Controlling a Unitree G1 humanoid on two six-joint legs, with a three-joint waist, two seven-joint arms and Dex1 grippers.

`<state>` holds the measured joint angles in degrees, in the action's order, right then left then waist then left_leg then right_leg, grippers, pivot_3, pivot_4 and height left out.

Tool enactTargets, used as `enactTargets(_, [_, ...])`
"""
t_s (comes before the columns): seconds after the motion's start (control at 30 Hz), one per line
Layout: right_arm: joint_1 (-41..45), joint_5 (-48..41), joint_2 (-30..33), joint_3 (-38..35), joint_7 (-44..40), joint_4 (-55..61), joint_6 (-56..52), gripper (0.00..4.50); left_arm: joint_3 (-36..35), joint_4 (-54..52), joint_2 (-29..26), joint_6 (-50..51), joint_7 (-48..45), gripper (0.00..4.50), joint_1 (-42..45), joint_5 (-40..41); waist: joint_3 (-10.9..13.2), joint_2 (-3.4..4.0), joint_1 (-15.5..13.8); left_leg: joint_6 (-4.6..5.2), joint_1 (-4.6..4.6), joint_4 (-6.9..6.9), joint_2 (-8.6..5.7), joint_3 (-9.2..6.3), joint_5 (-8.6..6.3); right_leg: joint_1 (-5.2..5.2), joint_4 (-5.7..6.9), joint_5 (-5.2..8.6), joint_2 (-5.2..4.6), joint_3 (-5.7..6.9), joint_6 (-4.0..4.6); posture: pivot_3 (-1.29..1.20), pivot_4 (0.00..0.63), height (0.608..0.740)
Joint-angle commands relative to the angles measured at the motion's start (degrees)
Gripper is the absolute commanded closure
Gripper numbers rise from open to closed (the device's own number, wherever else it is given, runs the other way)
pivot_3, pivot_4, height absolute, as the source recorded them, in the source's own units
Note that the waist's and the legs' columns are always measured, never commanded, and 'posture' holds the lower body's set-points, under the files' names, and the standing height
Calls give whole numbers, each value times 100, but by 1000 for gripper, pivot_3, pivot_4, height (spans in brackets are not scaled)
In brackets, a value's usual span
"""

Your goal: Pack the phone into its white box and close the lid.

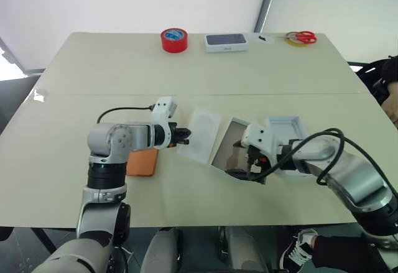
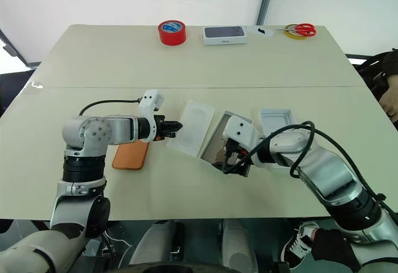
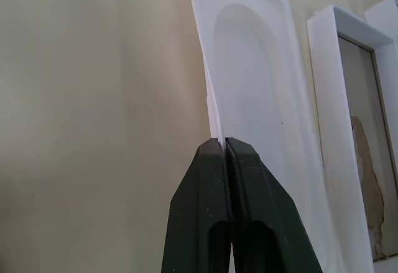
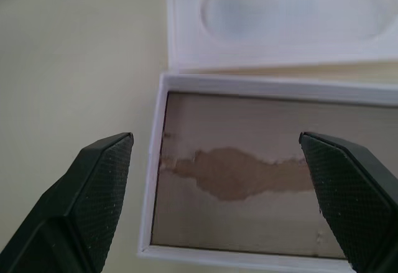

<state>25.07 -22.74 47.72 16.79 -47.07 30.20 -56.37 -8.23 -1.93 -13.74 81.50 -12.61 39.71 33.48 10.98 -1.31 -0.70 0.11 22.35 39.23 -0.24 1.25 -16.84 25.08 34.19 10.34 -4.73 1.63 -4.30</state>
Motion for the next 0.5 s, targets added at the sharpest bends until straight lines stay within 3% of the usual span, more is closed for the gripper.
enactTargets(0.03, [244, -120, -108, 149, 29, 327, -395, 0, -400, -153, -3, -302, 136, 4472, 2, -97, 0, 0, 0, 0, 0, 0, 0, 0, 0, 0, 0, 0, 0, 0, 0, 0, 150, 732])
enactTargets(0.2, [490, -89, -302, 543, 180, 305, -956, 0, -1005, -277, 112, -369, 282, 4472, 73, 32, 0, 0, 2, 0, 0, 0, 1, -2, 0, 1, 0, 0, 0, 1, 0, 0, 150, 732])
enactTargets(0.23, [561, -82, -337, 636, 228, 287, -1111, 260, -1062, -337, 91, -372, 287, 4493, 79, 43, 0, 0, 2, 0, 1, 0, 1, -1, 0, 1, 0, -1, 0, 1, 0, 0, 150, 732])
enactTargets(0.3, [673, -27, -337, 848, 281, 279, -1302, 907, -1142, -435, 44, -360, 290, 4500, 74, 53, 0, 0, -1, 0, 1, 0, 1, -1, 0, 2, 1, -1, -1, 2, -1, 0, 150, 732])
enactTargets(0.5, [806, 226, -198, 1268, 256, 281, -1098, 4000, -1317, -561, -28, -334, 303, 4500, 47, 43, -1, -2, -2, -1, 2, 0, -3, -1, 0, 1, -1, -1, -5, 3, 0, 0, 150, 732])
